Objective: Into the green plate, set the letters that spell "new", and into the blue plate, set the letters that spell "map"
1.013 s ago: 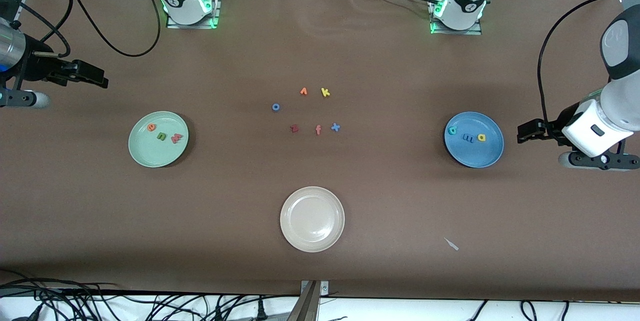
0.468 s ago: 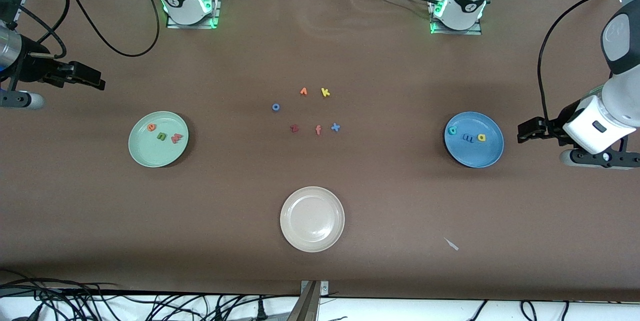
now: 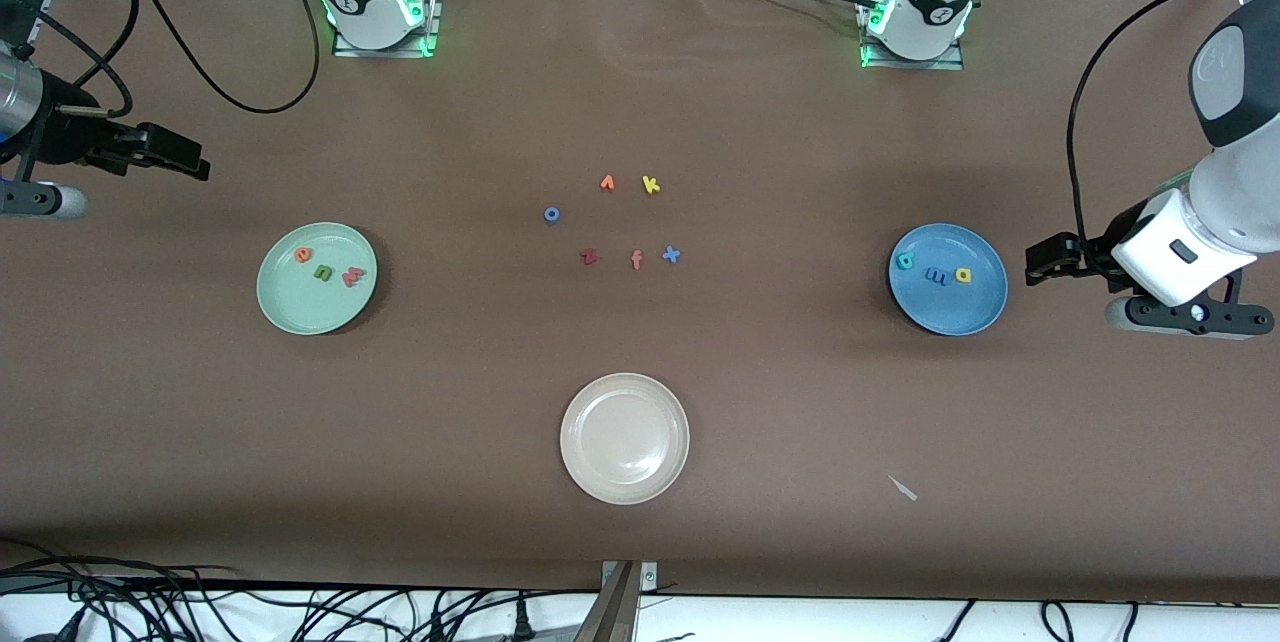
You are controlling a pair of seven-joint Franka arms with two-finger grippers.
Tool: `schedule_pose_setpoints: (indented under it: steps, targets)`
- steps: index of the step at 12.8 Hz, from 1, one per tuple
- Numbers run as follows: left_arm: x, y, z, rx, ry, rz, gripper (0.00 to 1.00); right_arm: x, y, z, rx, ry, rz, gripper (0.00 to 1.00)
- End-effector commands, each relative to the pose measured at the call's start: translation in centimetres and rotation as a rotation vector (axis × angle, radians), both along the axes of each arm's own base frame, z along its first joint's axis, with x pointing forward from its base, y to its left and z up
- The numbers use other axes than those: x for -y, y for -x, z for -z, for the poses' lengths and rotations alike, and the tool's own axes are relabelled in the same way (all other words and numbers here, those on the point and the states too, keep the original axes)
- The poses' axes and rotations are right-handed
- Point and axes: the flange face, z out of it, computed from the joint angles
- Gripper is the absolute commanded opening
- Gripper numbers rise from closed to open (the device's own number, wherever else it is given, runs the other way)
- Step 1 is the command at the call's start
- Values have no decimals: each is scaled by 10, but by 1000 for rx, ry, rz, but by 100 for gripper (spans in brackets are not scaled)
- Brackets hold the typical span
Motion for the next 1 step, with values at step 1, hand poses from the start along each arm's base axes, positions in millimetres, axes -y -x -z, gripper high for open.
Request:
schedule_pose_setpoints:
  steps: [1]
  targets:
    - [0, 2, -8, 16, -33, 23, 100, 3, -2, -3, 3, 11, -14, 100]
